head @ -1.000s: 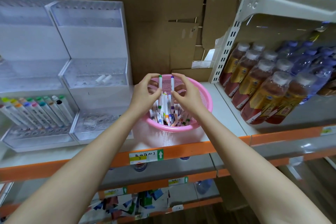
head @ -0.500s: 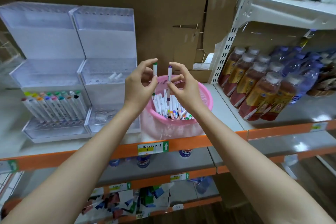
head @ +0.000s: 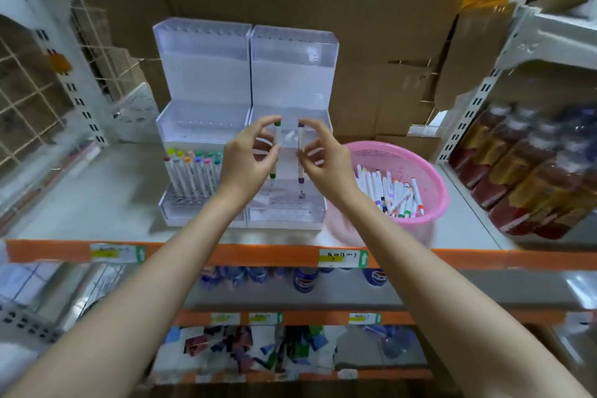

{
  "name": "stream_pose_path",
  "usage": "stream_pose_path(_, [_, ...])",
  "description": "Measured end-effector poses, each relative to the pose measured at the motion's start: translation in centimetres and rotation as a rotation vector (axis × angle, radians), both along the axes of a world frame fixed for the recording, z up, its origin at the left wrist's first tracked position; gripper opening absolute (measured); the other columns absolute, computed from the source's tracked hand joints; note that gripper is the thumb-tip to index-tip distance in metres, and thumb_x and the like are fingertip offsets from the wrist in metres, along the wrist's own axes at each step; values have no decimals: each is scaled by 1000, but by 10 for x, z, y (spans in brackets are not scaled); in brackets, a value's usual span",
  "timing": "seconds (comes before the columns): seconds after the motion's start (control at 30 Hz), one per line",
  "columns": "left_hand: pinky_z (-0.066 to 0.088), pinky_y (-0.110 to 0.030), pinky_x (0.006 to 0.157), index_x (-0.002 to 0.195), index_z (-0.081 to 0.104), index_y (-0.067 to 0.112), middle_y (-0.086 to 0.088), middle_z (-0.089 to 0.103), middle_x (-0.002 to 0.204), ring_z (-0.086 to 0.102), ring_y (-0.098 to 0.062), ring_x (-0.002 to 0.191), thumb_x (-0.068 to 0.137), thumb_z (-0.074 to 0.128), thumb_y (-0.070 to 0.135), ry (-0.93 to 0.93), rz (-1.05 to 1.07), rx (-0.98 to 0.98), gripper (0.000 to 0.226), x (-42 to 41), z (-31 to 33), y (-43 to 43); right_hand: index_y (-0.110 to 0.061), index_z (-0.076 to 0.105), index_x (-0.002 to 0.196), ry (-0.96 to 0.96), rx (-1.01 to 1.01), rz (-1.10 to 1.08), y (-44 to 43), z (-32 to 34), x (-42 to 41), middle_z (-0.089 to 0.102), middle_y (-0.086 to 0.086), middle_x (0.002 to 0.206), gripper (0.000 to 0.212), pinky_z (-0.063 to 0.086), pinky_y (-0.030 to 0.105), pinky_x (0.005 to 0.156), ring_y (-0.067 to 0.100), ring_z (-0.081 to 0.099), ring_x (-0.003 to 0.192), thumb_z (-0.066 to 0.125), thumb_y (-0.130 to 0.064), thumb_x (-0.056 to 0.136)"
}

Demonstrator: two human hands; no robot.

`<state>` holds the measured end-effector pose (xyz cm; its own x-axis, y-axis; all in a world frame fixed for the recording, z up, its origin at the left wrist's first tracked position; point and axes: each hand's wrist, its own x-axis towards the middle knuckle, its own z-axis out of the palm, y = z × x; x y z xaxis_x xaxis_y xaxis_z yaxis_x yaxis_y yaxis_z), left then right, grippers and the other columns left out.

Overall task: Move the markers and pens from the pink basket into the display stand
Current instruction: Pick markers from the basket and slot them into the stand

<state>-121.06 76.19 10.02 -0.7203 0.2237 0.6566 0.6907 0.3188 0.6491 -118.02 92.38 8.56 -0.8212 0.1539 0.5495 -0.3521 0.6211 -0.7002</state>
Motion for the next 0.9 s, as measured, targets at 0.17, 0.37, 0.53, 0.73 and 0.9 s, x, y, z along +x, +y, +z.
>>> stream_pose_path(0.17, [54, -20, 73, 121, 59, 24, 6, 60, 85, 64, -10, 73, 86, 67, 8, -46, 46, 1, 40, -14, -5, -53, -24, 50, 132, -24, 19, -1, -37, -1, -13, 62, 3, 76, 51, 52, 24, 62, 10, 62, 66, 66, -6, 87])
stream_pose_path(0.37, [51, -13, 68, 121, 61, 18, 3, 59, 84, 63, -8, 71, 86, 67, 4, -67, 43, 26, 39, -25, -9, -96, -22, 52, 130, -8, 21, -19, -81, -3, -26, 60, 3, 73, 50, 49, 20, 60, 15, 63, 65, 66, -4, 86])
stream_pose_path(0.53, [52, -16, 67, 120, 62, 13, -3, 61, 85, 65, -16, 71, 85, 67, 2, -61, 29, 21, 37, -31, -10, -123, -22, 51, 129, -10, 9, -11, -116, -5, -31, 61, 12, 76, 50, 54, 30, 60, 20, 64, 65, 67, -3, 86])
stream_pose_path(0.73, [52, -13, 71, 116, 62, 17, -1, 63, 86, 65, -12, 75, 83, 71, 7, -45, 12, -3, 35, -40, -18, -155, -22, 51, 126, -20, -31, 12, -156, -5, -35, 61, 11, 73, 49, 54, 33, 60, 21, 62, 62, 69, -3, 84])
stream_pose_path(0.9, [52, -13, 74, 115, 62, 19, 10, 60, 83, 63, -4, 79, 83, 71, 5, -79, 2, 34, 37, -45, -24, -173, -19, 51, 124, 8, -34, 8, -183, -6, -39, 58, 5, 74, 45, 54, 35, 60, 21, 61, 62, 70, -6, 85])
